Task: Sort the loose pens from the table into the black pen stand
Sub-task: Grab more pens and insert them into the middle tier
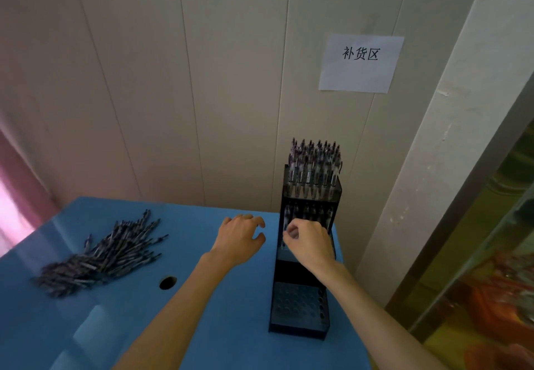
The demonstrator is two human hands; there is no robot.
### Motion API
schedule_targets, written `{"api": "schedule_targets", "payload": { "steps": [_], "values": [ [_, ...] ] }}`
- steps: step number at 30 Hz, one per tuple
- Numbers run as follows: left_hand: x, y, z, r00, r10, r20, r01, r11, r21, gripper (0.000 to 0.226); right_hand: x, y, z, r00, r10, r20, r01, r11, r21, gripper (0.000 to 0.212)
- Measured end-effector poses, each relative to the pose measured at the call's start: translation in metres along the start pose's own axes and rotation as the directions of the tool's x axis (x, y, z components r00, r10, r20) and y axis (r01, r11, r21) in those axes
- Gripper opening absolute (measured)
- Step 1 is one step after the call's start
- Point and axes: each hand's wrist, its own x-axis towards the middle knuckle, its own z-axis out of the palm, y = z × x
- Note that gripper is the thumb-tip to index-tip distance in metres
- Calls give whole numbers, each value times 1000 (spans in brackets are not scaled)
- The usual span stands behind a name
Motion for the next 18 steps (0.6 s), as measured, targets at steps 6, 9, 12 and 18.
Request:
{"api": "schedule_targets", "payload": {
  "steps": [6, 9, 12, 18],
  "values": [
    [-34, 2, -14, 995, -96, -16, 97, 995, 5, 43, -12, -17, 8, 963, -209, 172, 190, 974, 120, 32],
    [-56, -3, -21, 987, -159, -19, 160, 987, 17, 44, -18, -29, 18, 938, -272, 216, 249, 960, 126, 37],
    [-81, -18, -27, 977, -211, -18, 211, 977, 22, 44, -23, -48, 29, 917, -303, 257, 279, 952, 129, 38],
    [-140, -66, -45, 947, -318, -39, 319, 948, 26, 44, -39, -100, 69, 871, -366, 328, 355, 930, 96, 36]
  ]
}}
